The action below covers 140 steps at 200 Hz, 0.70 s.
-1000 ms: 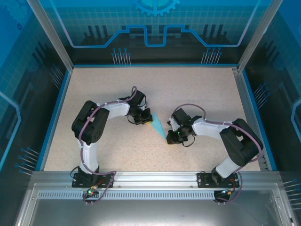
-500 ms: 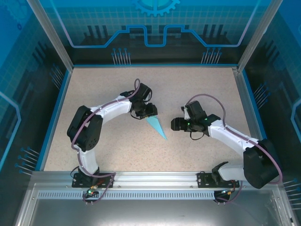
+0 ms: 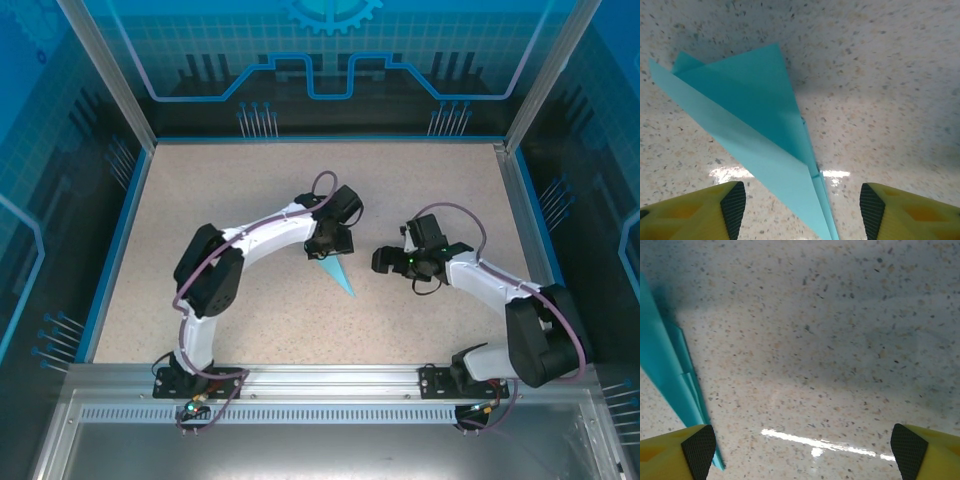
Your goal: Fold a paper plane with a square sheet of paper (pick it up from the middle)
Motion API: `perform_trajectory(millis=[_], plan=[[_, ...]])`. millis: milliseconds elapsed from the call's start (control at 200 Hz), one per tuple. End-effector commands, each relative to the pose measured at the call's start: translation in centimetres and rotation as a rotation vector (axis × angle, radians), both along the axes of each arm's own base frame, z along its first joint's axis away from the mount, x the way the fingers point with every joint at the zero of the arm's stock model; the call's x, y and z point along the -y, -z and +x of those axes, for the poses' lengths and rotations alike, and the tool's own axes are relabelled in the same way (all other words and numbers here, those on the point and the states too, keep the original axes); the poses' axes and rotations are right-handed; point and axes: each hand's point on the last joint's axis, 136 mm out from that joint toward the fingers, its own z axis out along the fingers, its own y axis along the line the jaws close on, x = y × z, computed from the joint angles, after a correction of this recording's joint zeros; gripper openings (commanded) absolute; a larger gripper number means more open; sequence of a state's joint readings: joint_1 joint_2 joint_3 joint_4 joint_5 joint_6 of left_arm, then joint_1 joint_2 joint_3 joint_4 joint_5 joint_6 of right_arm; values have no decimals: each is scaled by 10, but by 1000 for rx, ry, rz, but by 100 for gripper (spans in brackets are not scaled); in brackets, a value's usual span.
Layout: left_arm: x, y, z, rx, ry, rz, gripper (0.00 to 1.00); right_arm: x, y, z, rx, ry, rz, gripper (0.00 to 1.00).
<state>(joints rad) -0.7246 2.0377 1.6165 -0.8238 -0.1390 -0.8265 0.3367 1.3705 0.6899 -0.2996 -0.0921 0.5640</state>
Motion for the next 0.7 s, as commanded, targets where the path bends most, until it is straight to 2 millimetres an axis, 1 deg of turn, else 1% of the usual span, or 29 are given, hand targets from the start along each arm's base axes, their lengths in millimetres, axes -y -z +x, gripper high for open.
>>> perform_trajectory(millis=[0, 95, 165, 265, 415, 515, 650, 695], plan=[[-10, 10, -4, -51, -40, 86, 67, 5, 4, 2, -1, 7, 12, 95], [-12, 16, -5, -65, -42, 112, 66, 7, 5, 1, -4, 14, 4, 95], [-15, 17, -6, -71, -47, 125, 65, 9, 7, 1, -8, 22, -5, 95], [-18, 18, -11, -78, -52, 138, 60, 11, 7, 1, -11, 26, -10, 96], [-16, 14, -14, -71, -65, 127, 54, 11, 7, 2, -14, 28, -14, 96], [-14, 12, -15, -61, -78, 111, 48, 10, 8, 2, -19, 27, -13, 96], [-13, 13, -15, -51, -90, 101, 33, 10, 9, 1, -26, 26, -14, 96], [-13, 13, -15, -48, -91, 99, 27, 10, 9, 2, -28, 26, -15, 96]])
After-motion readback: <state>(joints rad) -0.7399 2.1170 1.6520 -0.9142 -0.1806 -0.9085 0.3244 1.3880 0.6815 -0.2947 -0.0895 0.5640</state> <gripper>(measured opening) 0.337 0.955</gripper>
